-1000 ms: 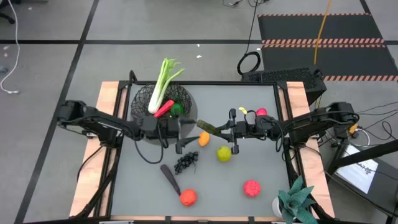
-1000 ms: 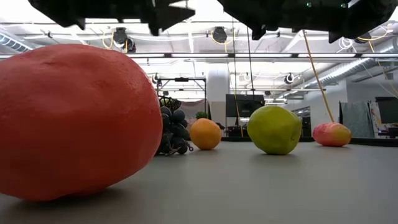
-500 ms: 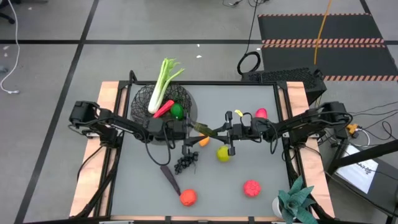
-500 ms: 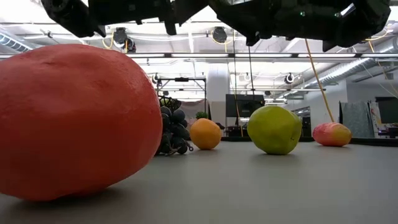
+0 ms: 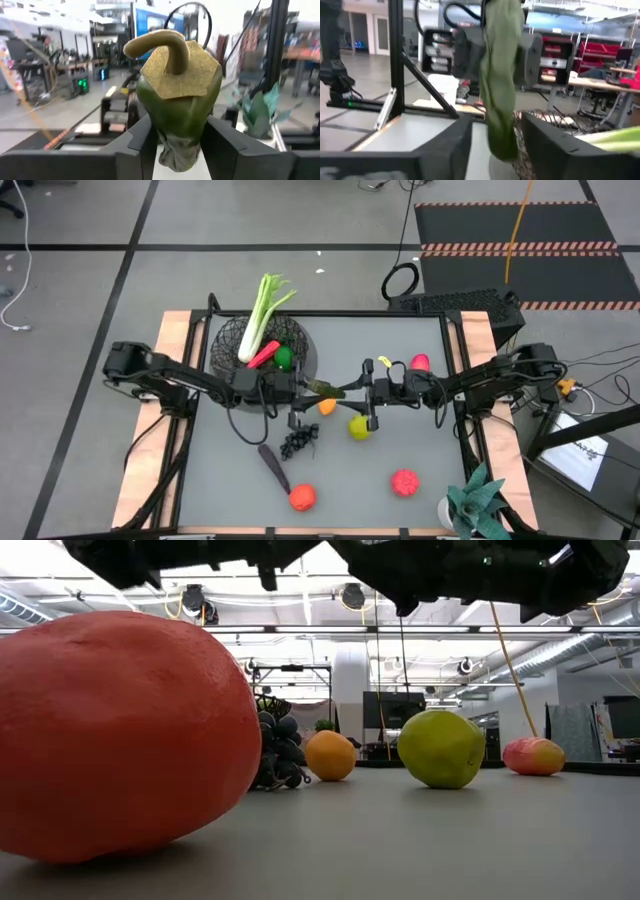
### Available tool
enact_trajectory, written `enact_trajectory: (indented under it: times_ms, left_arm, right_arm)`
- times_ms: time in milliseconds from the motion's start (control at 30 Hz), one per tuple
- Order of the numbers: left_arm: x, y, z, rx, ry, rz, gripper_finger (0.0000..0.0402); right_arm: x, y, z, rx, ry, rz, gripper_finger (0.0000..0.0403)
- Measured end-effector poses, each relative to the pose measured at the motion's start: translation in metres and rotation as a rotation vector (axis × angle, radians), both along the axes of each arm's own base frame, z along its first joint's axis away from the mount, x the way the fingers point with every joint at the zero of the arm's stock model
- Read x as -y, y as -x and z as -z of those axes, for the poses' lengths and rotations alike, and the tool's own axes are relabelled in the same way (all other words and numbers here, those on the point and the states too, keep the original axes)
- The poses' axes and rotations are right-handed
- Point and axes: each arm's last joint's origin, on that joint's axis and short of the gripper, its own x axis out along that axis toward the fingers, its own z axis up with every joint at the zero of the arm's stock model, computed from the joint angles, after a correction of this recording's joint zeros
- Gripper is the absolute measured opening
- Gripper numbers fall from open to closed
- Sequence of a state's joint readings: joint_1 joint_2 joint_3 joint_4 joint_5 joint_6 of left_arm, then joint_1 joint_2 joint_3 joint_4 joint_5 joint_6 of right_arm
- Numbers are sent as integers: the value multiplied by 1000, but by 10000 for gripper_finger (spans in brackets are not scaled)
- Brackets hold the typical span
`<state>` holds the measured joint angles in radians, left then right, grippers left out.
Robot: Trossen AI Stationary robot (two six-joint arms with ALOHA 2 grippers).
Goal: Build produce basket
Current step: Put the green chilli into the wire basket
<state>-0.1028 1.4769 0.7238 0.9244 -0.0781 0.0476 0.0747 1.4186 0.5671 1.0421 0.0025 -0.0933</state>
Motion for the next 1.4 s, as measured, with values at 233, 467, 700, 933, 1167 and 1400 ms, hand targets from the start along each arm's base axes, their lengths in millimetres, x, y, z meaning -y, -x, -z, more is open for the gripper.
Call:
enact_trajectory:
  times_ms: [233, 467, 700, 933, 1167, 1400]
  left_arm:
    - [-8, 43, -24, -241, -50, -135, 125]
    - [-21, 92, -27, -494, -76, -405, 120]
    - [-36, 127, 3, -486, -28, -636, 123]
    - [-60, 152, 58, -401, 85, -710, 124]
    - [-70, 163, 84, -429, 190, -690, 124]
    - [-71, 165, 89, -446, 251, -707, 147]
  right_arm:
    - [-3, 7, -6, -40, 1, -12, 244]
    - [-2, 11, -6, -95, 6, -9, 262]
    - [-2, 11, -5, -107, 32, -7, 262]
    - [-2, 11, -5, -108, 33, -7, 262]
    - [-2, 11, -5, -108, 35, 18, 262]
    - [-1, 11, -5, -104, 56, 27, 262]
